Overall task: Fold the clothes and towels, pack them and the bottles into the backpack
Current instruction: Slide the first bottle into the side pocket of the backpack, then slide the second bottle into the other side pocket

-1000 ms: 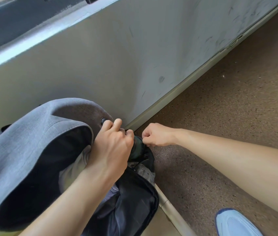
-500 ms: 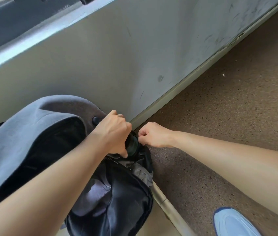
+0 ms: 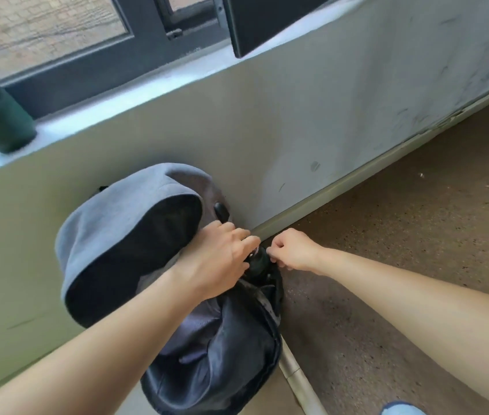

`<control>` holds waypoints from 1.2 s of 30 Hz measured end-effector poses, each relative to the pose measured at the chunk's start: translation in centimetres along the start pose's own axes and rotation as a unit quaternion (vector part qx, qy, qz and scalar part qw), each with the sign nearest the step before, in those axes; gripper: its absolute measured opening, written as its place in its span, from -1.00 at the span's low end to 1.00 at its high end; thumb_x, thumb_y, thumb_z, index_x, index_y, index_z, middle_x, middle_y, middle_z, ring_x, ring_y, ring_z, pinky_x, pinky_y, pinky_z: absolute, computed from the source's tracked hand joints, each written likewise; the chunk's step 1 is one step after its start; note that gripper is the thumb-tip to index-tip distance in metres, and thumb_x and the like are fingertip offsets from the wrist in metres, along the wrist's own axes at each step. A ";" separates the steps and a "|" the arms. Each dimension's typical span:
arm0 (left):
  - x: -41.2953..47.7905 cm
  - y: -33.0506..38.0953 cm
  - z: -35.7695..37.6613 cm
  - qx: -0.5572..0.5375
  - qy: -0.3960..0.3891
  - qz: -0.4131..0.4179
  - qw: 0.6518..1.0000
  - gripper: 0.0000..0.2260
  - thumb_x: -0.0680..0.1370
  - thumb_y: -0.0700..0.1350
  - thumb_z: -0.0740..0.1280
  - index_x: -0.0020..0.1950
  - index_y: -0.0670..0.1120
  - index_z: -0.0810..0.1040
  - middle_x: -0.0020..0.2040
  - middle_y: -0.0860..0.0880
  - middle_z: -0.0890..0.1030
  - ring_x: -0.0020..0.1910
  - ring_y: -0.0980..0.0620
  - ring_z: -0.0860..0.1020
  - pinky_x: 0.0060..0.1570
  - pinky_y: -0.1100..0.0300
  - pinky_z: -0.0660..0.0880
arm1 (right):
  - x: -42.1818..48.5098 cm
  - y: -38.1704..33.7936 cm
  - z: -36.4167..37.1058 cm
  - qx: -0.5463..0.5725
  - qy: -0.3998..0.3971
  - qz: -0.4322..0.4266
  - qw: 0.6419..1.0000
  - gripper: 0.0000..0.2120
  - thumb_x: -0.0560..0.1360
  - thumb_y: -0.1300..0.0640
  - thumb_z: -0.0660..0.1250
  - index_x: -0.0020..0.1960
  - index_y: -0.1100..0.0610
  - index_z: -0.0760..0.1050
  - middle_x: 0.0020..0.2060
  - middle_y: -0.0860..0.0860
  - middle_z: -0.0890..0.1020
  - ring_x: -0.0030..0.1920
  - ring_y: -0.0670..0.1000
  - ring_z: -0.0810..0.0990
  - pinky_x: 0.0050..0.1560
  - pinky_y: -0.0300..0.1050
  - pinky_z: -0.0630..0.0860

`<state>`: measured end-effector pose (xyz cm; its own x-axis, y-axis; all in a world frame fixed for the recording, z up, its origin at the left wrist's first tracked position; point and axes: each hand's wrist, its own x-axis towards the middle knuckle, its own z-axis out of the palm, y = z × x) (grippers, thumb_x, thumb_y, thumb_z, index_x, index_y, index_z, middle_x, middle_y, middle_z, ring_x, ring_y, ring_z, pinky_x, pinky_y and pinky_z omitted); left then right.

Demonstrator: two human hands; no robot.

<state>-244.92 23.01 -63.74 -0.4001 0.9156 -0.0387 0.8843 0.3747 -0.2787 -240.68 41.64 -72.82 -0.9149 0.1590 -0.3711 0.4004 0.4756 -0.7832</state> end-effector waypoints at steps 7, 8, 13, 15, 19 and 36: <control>-6.7 -0.9 -8.2 -0.034 0.297 -0.070 0.952 -0.86 0.55 -0.16 0.34 -0.13 -0.04 0.68 -0.33 0.04 0.58 -0.32 -0.06 0.50 -0.29 0.04 0.47 | -4.3 -9.2 -2.8 -0.052 0.173 -0.159 0.971 -0.71 0.51 0.03 0.41 -0.36 0.08 0.54 -0.41 -0.03 0.60 -0.25 0.03 0.59 -0.14 -0.02 0.52; -7.3 -1.6 -9.6 -0.018 0.333 -0.104 0.937 -0.88 0.53 -0.15 0.36 -0.15 -0.04 0.67 -0.33 0.04 0.59 -0.30 -0.08 0.51 -0.28 0.01 0.47 | -5.2 -11.1 -3.2 -0.045 0.203 -0.186 0.960 -0.71 0.50 0.03 0.42 -0.37 0.07 0.53 -0.45 -0.05 0.58 -0.29 0.01 0.57 -0.19 -0.05 0.50; -10.5 -6.3 -13.1 -0.092 0.351 -0.338 0.868 -0.82 0.43 0.05 0.35 -0.06 0.04 0.69 -0.08 0.07 0.69 -0.11 -0.08 0.59 -0.10 0.06 0.51 | -9.3 -22.0 -4.6 -0.012 0.232 -0.286 0.930 -0.79 0.46 0.05 0.46 -0.32 0.07 0.58 -0.46 -0.11 0.58 -0.36 -0.13 0.52 -0.28 -0.18 0.44; -12.0 -7.5 -12.1 -0.166 0.286 -0.420 0.845 -0.75 0.45 0.12 0.30 0.01 0.08 0.68 0.00 0.10 0.67 -0.01 -0.05 0.58 0.01 0.06 0.49 | -9.6 -26.1 -4.6 -0.012 0.207 -0.297 0.932 -0.84 0.47 0.02 0.47 -0.22 0.08 0.60 -0.35 -0.10 0.62 -0.29 -0.13 0.55 -0.24 -0.19 0.45; -15.4 -8.6 -8.0 -0.286 0.130 -0.460 0.830 -0.68 0.50 0.19 0.24 0.15 0.14 0.63 0.24 0.15 0.58 0.19 0.04 0.49 0.21 0.11 0.45 | -8.0 -33.5 -2.7 -0.008 0.139 -0.298 0.944 -0.67 0.44 -0.08 0.52 0.07 0.09 0.55 -0.06 -0.02 0.64 -0.08 -0.05 0.60 -0.13 -0.18 0.50; -19.5 -10.1 -2.4 -0.419 0.161 -0.381 0.808 -0.57 0.60 0.04 0.27 0.49 0.14 0.47 0.61 0.15 0.24 0.55 0.14 0.29 0.45 0.31 0.24 | -0.3 -48.1 6.2 0.150 0.083 -0.326 0.930 -0.43 0.30 0.02 0.67 0.24 0.00 0.52 0.13 -0.02 0.67 0.16 0.07 0.62 0.27 0.15 0.54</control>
<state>-245.43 1.70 -57.88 -0.9417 0.3119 0.1265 0.3162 0.6912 0.6498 -259.37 13.34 -38.14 -0.9534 0.0646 0.2946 -0.2689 0.2600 -0.9274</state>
